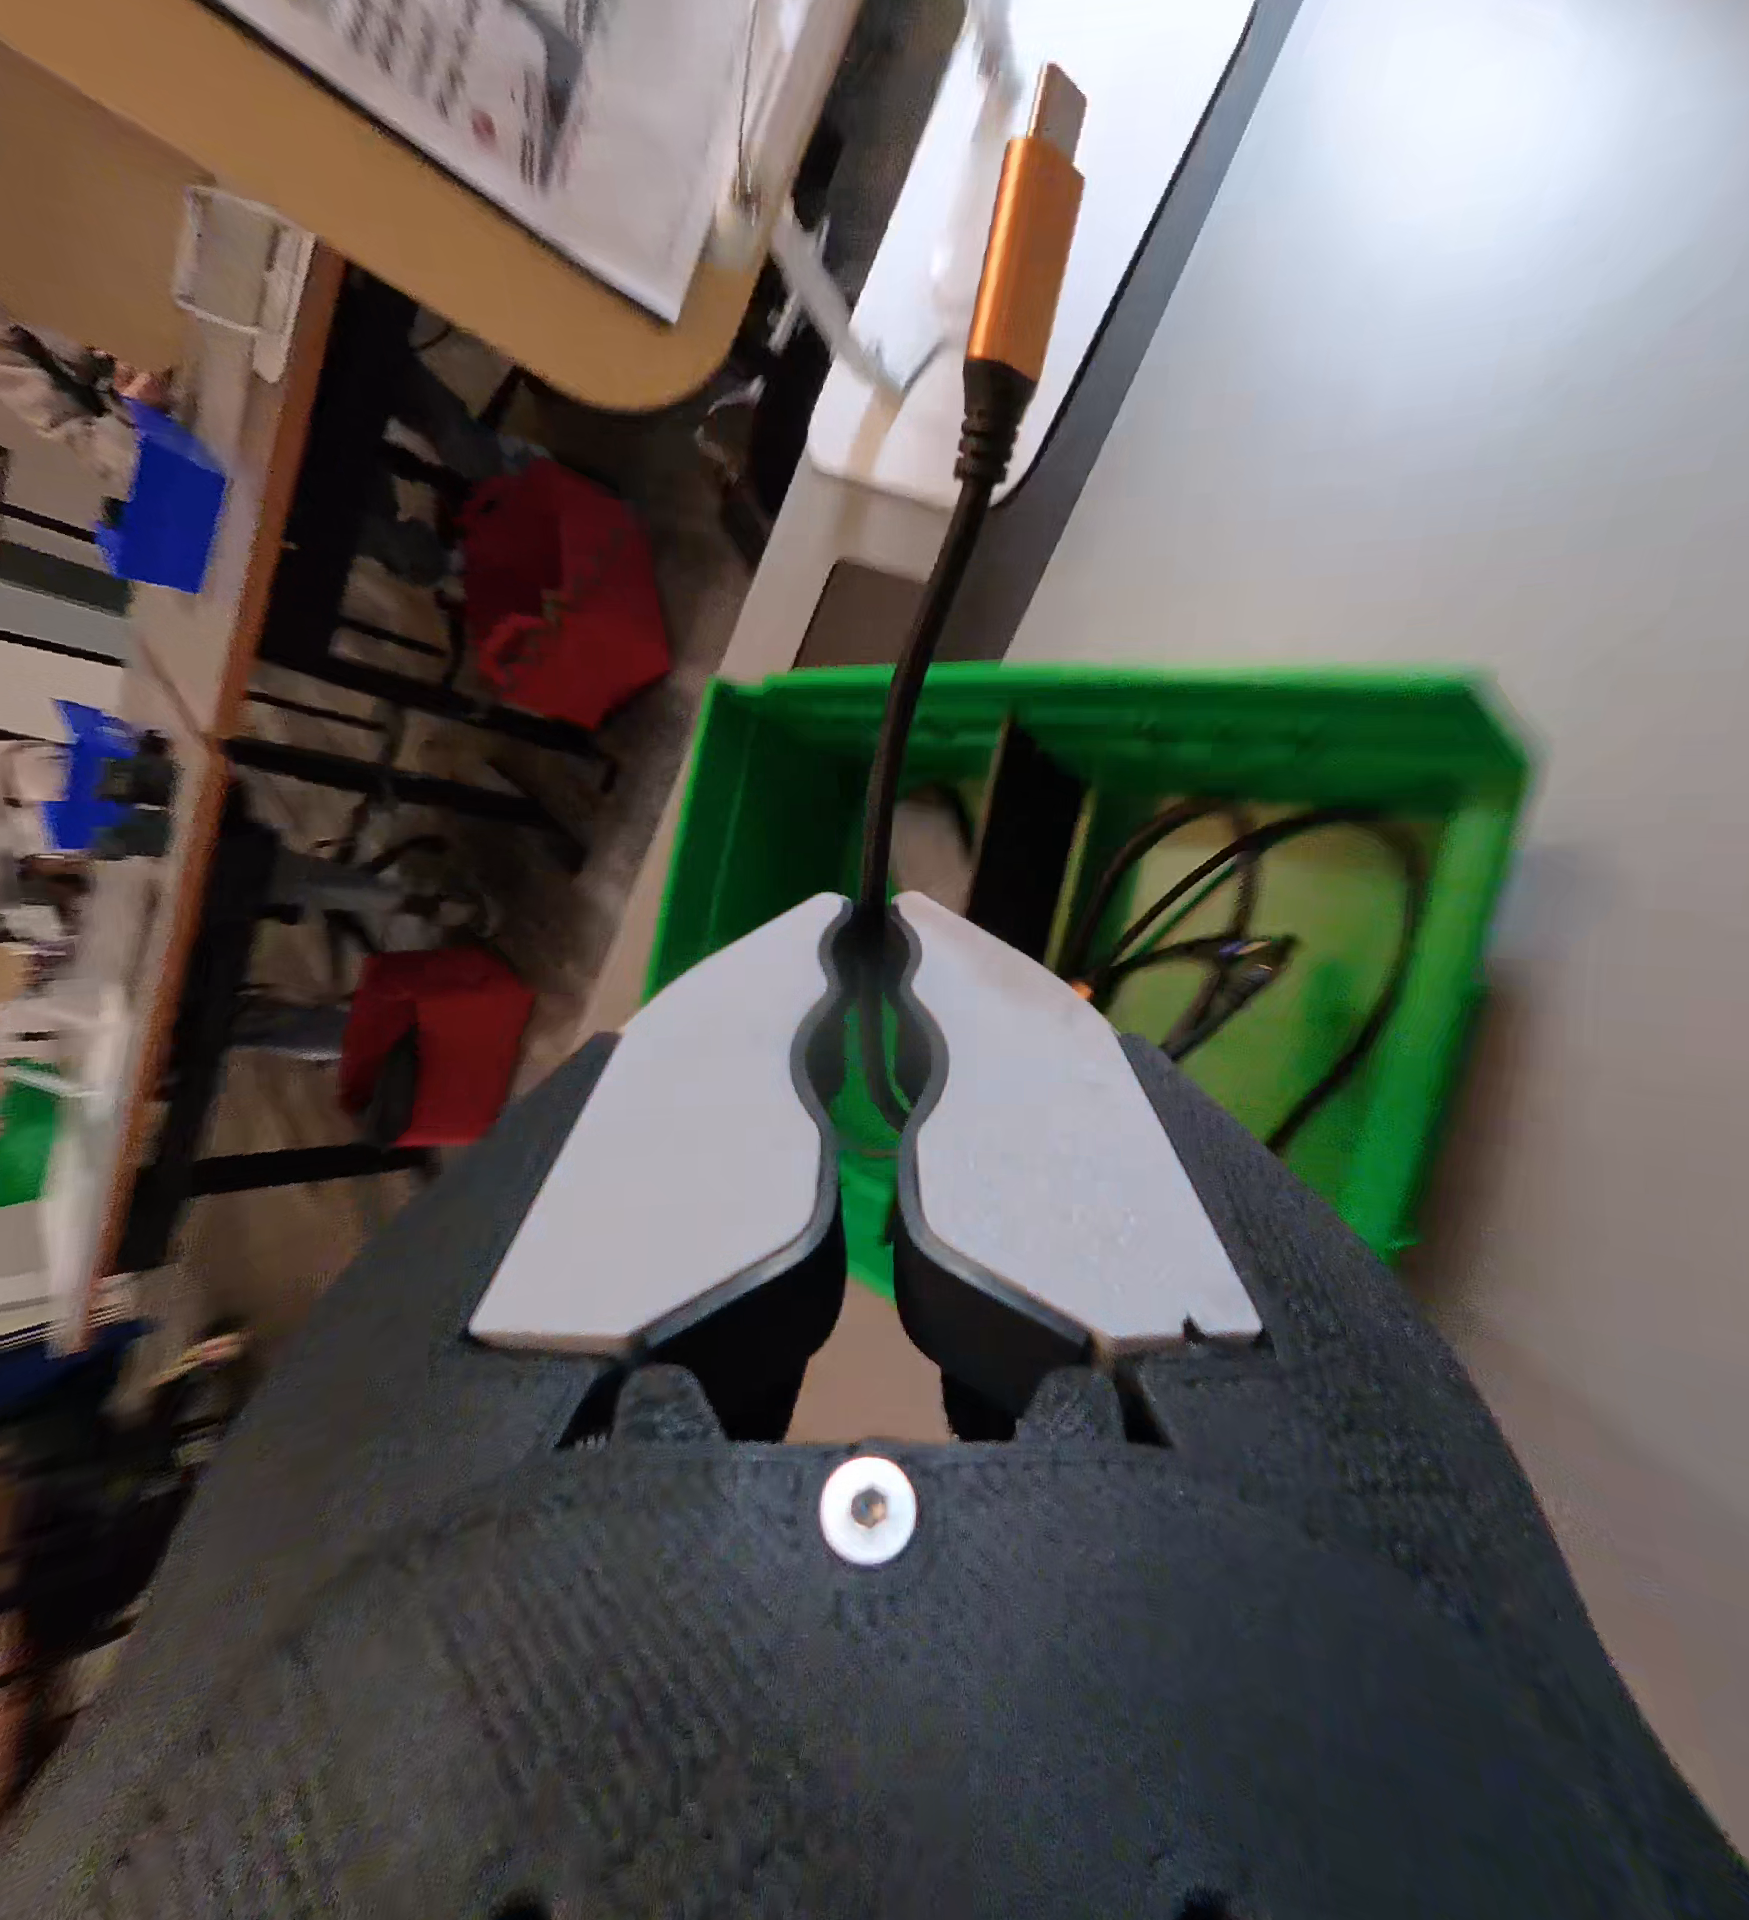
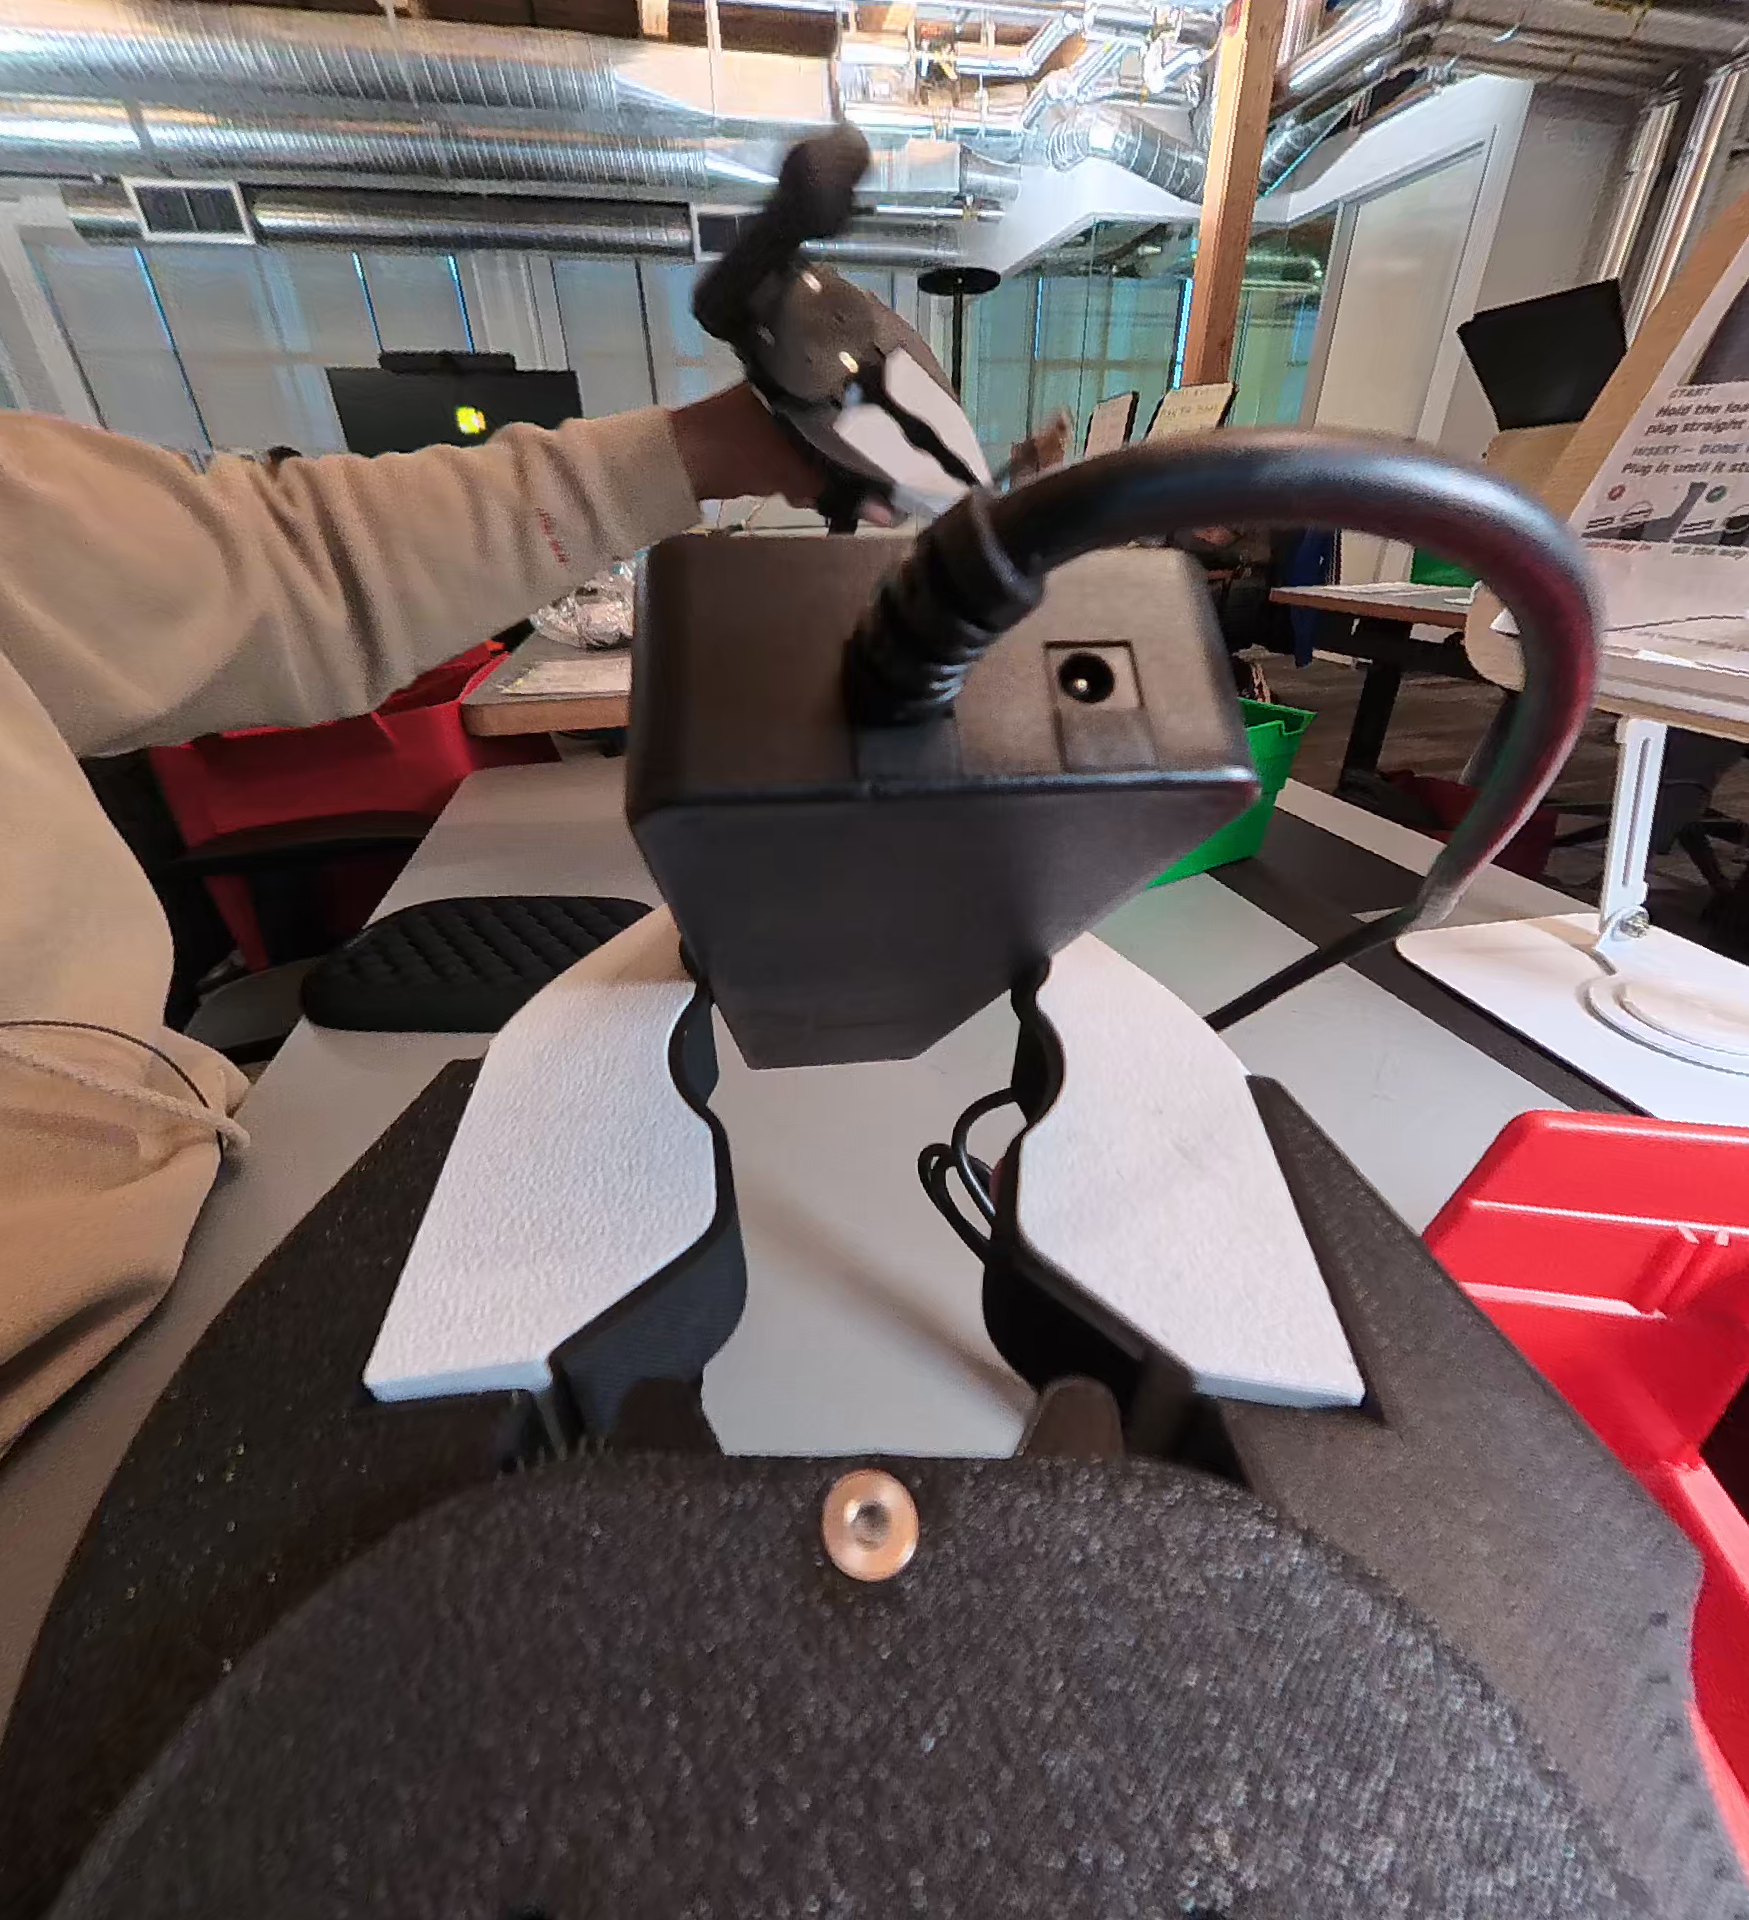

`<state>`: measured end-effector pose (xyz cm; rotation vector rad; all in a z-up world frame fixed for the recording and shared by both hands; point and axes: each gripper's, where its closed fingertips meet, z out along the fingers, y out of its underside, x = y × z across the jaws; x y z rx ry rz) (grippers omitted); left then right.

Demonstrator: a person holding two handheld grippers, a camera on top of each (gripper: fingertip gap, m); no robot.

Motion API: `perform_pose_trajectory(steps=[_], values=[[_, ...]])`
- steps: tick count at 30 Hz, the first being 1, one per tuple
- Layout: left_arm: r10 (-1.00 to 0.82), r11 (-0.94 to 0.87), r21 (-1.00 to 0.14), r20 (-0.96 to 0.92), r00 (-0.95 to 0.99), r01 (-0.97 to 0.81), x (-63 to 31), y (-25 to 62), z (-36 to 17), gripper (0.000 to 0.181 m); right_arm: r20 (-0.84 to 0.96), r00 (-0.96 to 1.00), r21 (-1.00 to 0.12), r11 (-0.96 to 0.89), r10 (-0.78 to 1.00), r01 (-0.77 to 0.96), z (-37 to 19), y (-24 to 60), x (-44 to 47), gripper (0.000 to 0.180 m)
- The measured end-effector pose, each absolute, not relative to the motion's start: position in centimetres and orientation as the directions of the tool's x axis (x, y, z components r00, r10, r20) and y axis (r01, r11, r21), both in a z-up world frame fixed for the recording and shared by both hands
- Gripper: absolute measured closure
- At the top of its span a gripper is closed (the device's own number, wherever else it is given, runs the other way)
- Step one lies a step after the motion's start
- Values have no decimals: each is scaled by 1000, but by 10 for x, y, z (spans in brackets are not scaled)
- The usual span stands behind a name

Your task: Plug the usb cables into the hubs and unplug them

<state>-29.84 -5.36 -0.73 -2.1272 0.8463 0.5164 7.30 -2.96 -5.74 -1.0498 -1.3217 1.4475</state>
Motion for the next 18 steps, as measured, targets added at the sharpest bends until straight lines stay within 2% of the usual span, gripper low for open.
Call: perform_pose_trajectory(steps=[3, 7, 9, 12, 16, 18], values=[[-438, -475, -640, -423, 794, -603, -250, -67, 0, 177, -35, -248, -996, -55, 968, -75, -56, -29, 73, 125], [-501, -558, -747, -44, 864, -361, -170, -80, -37, 177, -54, -245, -993, -77, 968, -87, -53, -25, 75, 125], [-511, -619, -749, 155, 846, -237, -132, -84, -73, 177, -55, -237, -993, -78, 970, -88, -53, -23, 78, 125], [-467, -694, -713, 339, 816, -101, -100, -87, -130, 177, -60, -221, -992, -82, 973, -92, -54, -18, 83, 125], [-442, -708, -704, 367, 819, -67, -94, -90, -172, 174, -78, -218, -991, -99, 973, -90, -57, -14, 88, 125], [-471, -653, -751, 302, 829, -97, -99, -90, -167, 157, -82, -217, -991, -103, 973, -86, -58, -13, 88, 125]])
